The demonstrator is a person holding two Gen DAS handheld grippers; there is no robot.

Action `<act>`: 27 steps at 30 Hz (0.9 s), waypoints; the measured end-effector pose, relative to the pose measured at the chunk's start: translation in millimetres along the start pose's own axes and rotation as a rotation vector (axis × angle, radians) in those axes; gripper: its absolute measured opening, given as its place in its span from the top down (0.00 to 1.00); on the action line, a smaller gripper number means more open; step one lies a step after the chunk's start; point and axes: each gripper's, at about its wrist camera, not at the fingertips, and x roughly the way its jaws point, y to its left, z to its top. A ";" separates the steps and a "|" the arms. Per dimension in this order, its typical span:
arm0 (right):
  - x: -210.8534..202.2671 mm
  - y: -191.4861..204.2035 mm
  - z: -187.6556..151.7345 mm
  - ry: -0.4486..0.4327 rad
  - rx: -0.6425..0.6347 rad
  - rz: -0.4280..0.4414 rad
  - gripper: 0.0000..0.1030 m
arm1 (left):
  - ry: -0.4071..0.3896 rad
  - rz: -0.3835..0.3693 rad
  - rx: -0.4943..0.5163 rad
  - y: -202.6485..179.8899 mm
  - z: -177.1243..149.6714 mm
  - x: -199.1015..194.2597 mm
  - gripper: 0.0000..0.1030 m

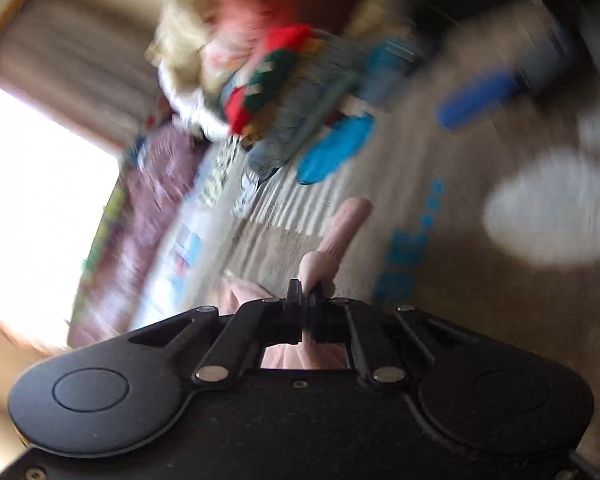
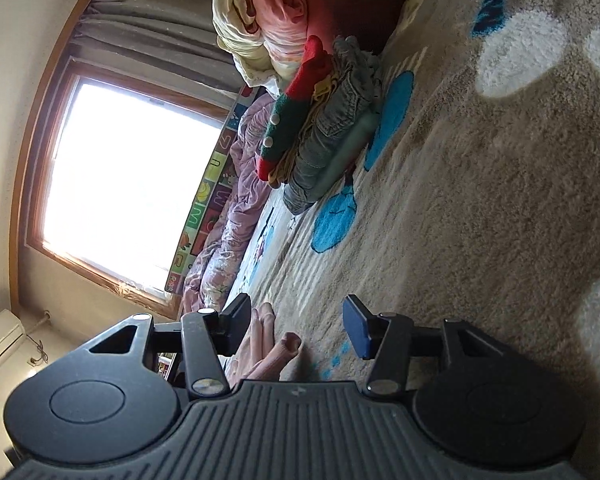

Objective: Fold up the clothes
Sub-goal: 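Grasp the pink sleeve cuff with the left tool and lift it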

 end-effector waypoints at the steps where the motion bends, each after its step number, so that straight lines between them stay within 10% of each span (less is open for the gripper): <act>1: -0.2 4.5 -0.9 -0.004 -0.022 0.005 0.49 | -0.013 -0.040 -0.093 25.6 -1.8 -7.2 0.97; 9: 18.4 70.6 -39.5 0.099 -0.385 0.093 0.49 | -0.087 -0.197 -0.569 184.7 -34.1 -25.6 0.97; 21: 36.2 163.2 -154.1 0.281 -0.953 0.283 0.49 | -0.039 -0.266 -0.795 219.6 -90.6 1.3 0.97; 27: 38.7 188.3 -224.7 0.309 -1.251 0.224 0.50 | -0.026 -0.295 -0.878 234.9 -113.8 25.0 0.97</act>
